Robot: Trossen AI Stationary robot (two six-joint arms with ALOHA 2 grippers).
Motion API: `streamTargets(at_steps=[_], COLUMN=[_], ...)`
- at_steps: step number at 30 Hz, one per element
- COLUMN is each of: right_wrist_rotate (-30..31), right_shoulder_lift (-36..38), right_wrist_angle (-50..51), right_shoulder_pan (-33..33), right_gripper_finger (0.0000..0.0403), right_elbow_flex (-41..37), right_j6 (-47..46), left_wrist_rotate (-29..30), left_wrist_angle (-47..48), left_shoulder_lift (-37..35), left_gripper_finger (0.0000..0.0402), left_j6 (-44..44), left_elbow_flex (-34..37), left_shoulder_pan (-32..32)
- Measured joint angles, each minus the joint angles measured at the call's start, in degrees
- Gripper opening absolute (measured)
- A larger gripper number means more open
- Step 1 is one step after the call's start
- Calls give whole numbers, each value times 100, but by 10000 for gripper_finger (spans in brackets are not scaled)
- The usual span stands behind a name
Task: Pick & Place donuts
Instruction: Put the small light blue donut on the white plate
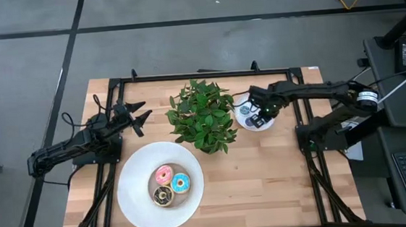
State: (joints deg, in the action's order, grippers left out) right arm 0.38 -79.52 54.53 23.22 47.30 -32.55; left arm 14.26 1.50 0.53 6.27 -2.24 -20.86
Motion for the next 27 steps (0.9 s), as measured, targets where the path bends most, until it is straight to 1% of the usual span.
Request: streamTargets(at_steps=[6, 14, 17, 27], right_wrist_rotate=[-2, 0, 0, -7], right_shoulder_lift=[-381, -821, -939, -972], right_wrist_angle=[-166, -593, -557, -508], right_shoulder_pan=[176, 216, 217, 214], right_gripper_finger=[23, 23, 23, 28], right_elbow_flex=[79, 77, 77, 77], right_j6=[161, 181, 255, 222], left_wrist_rotate=[0, 0, 0, 0], left_wrist_angle=[0, 0, 0, 0], left_shoulder_lift=[0, 0, 0, 0], left_gripper_finger=[233, 233, 233, 233], left_j6=[-1, 1, -1, -1], left_elbow_flex=[0, 0, -1, 0], left_shoulder_pan=[0, 0, 1, 1])
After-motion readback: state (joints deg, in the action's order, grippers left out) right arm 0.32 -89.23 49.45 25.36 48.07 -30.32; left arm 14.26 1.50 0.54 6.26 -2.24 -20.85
